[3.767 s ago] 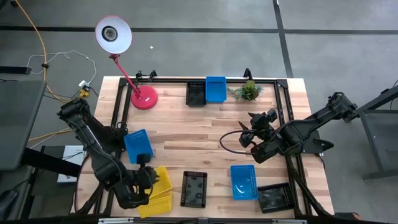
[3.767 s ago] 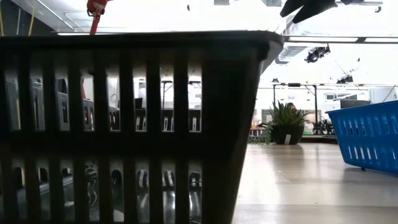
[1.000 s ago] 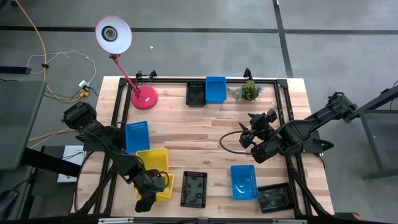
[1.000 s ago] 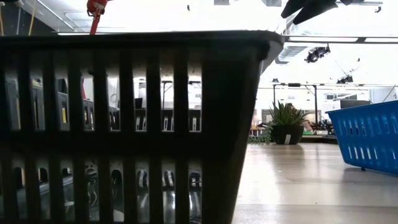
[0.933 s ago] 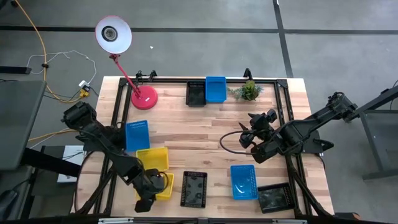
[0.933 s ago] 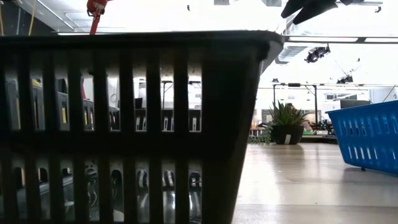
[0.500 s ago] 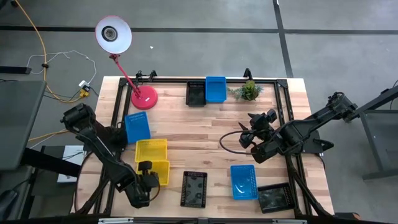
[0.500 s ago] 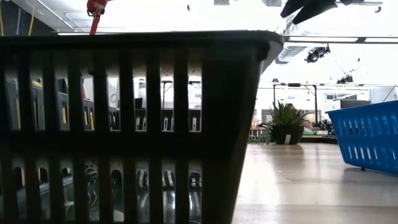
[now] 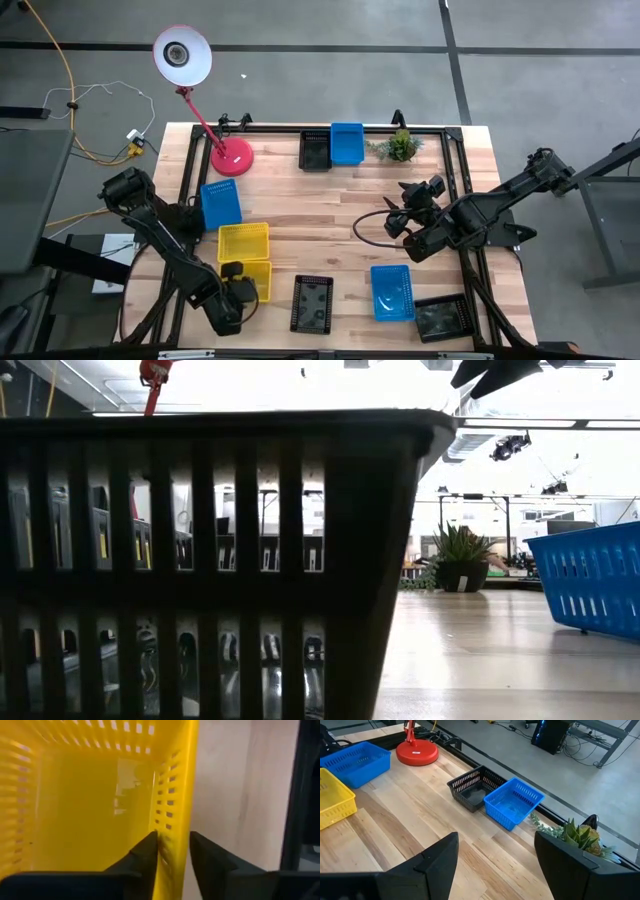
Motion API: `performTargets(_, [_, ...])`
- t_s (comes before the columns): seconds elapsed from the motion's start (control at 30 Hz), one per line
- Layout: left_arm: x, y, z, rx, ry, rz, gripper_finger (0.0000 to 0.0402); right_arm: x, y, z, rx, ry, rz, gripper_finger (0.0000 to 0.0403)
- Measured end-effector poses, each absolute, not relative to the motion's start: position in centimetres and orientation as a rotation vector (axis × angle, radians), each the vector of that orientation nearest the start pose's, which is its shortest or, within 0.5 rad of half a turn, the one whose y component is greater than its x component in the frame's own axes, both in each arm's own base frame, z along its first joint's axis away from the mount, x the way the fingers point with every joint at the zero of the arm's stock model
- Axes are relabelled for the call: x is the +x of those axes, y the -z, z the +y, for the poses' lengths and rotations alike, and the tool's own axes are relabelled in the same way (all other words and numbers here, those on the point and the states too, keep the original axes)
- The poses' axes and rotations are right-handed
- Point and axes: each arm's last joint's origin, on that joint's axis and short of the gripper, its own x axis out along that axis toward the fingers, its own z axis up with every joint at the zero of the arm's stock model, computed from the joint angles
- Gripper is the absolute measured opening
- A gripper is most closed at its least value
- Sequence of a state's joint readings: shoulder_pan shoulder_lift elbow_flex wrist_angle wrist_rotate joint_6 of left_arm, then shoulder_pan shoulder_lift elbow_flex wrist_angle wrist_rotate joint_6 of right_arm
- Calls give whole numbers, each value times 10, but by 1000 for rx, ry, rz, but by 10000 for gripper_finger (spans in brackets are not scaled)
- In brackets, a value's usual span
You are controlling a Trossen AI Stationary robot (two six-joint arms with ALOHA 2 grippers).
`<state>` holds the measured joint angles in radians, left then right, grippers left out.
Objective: Stack baskets by color
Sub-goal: Adjust the stacked yellow bins, then stack the top yellow bin on the bottom stacked yellow bins
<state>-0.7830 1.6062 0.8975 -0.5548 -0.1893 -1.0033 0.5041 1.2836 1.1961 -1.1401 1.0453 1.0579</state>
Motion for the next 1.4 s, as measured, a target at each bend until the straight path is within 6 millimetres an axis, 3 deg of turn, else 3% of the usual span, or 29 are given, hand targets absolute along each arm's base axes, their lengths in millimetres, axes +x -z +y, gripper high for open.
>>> performTargets(0.23, [214,-177,-203,-279,23,1239,175,207,-318,84,98,834,505,249])
performTargets(0.47, [243,-225,-208,-240,203,1152,194,208,-317,81,116,834,527,249])
performTargets(0.63, [254,-256,-192,-2,110,1112,193,208,-317,82,111,829,534,249])
performTargets(0.73, [255,-264,-171,177,-71,1121,195,208,-317,82,111,829,535,249])
performTargets(0.9, [256,-253,-128,323,-309,1223,195,208,-317,82,97,822,548,249])
performTargets(1.17, [255,-196,-52,233,-378,1482,195,207,-316,81,85,824,560,249])
performTargets(1.4, [244,-184,-19,119,-375,1458,195,205,-316,80,61,833,569,249])
